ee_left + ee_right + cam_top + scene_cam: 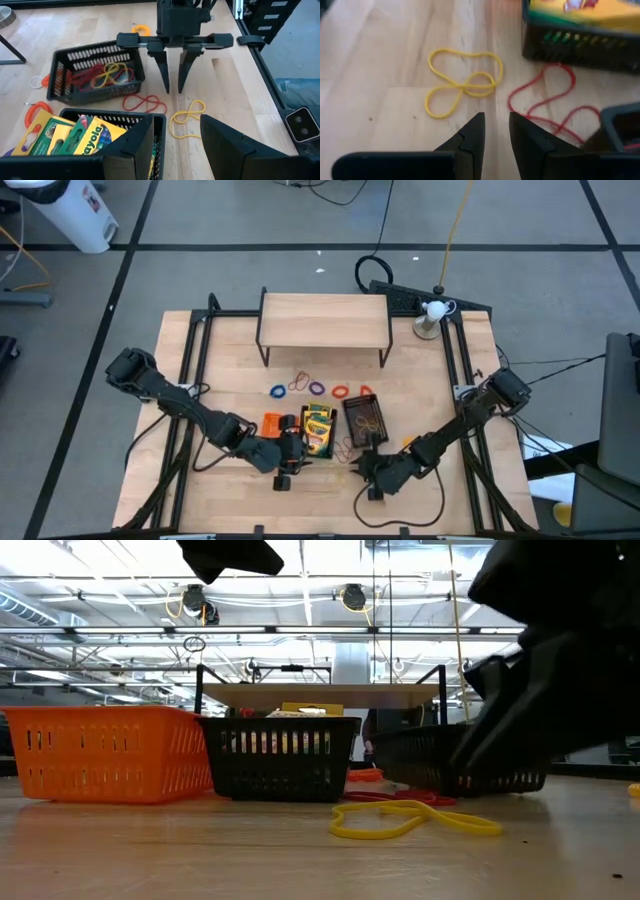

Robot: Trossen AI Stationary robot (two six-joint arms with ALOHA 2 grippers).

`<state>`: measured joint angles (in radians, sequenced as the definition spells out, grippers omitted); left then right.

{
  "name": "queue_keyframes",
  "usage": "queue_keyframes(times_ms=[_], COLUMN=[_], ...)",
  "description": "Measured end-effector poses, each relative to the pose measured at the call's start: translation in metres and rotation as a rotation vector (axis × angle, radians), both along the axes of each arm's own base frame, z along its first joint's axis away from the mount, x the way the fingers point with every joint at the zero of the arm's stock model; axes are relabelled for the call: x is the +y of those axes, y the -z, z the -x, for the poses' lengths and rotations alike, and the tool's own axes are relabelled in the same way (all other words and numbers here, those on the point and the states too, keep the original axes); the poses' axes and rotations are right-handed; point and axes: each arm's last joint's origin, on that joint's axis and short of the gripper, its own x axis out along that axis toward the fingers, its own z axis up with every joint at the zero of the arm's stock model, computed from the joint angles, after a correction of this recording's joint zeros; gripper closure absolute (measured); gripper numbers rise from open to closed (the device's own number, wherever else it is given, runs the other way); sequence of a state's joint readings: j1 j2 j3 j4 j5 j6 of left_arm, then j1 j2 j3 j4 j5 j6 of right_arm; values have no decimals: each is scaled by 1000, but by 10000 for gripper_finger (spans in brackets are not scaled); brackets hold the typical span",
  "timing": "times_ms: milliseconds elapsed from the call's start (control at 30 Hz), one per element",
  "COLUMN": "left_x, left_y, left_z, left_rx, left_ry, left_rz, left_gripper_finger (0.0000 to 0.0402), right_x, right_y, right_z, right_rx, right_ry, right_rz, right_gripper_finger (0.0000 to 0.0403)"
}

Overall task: Pick & Place Office Desk Supplies
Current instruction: Put the red rubber band into the right black bin

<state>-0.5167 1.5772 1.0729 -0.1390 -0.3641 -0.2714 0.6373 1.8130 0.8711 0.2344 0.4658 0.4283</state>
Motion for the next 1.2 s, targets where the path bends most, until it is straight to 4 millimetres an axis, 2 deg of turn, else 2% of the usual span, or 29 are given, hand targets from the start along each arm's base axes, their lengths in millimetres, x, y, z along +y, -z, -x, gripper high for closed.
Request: queue_keyframes(times_ms=[200, 467, 667, 900, 1033, 1200], left_x=[0, 0, 0, 0, 0, -1], left_y=[0, 0, 0, 0, 0, 0], left_z=[0, 0, 0, 0, 0, 1], left_rx=[0, -1, 0, 0, 0, 2], left_ry=[0, 0, 1, 2, 0, -8], left_rz=[0, -1, -1, -2, -1, 15], left_gripper_finger=[238, 238, 238, 238, 238, 238], right_x=[6, 5, 8, 27, 40, 55], right_y=[-6, -5, -6, -14, -9, 14], right_z=[-2, 0, 3, 9, 10, -5], right_rx=[-62, -48, -75, -162, -194, -193], right_ry=[-33, -41, -39, 30, 63, 93], right_rz=[-16, 22, 135, 271, 321, 343], right_gripper_finger=[326, 326, 326, 326, 326, 326])
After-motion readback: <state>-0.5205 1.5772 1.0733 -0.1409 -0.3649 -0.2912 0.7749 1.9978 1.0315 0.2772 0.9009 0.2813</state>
